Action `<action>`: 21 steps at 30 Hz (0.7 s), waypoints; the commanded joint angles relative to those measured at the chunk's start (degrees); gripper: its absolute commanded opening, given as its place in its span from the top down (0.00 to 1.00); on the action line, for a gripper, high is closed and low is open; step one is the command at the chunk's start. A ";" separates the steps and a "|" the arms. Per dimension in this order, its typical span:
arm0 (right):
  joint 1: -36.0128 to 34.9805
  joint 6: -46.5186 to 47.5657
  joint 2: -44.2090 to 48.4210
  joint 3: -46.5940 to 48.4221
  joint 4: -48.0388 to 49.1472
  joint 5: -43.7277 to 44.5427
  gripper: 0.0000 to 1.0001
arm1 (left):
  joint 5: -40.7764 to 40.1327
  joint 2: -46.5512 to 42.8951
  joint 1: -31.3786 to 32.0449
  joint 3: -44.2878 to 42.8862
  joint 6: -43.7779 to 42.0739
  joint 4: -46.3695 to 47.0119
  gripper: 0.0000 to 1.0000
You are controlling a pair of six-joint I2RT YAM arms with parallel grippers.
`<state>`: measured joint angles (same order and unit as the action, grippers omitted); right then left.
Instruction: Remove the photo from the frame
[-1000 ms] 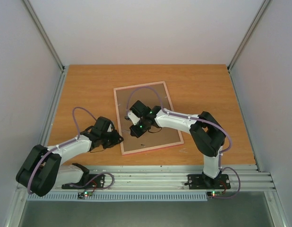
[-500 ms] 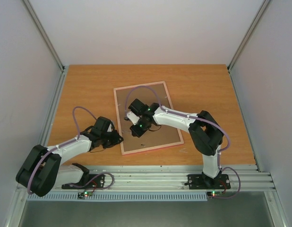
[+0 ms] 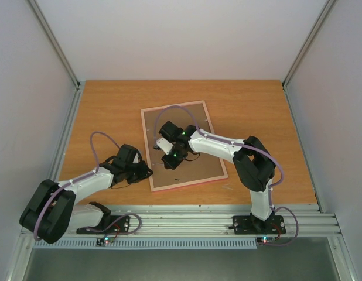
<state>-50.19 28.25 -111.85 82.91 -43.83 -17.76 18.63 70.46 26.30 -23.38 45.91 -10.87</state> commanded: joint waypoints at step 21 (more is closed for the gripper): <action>0.12 -0.09 8.01 -4.88 -2.15 0.87 0.99 | -4.75 -6.16 -0.25 -0.42 -1.67 -7.95 0.72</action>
<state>-50.19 29.39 -108.88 80.44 -46.83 -17.12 16.47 66.63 26.30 -22.79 45.58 -14.68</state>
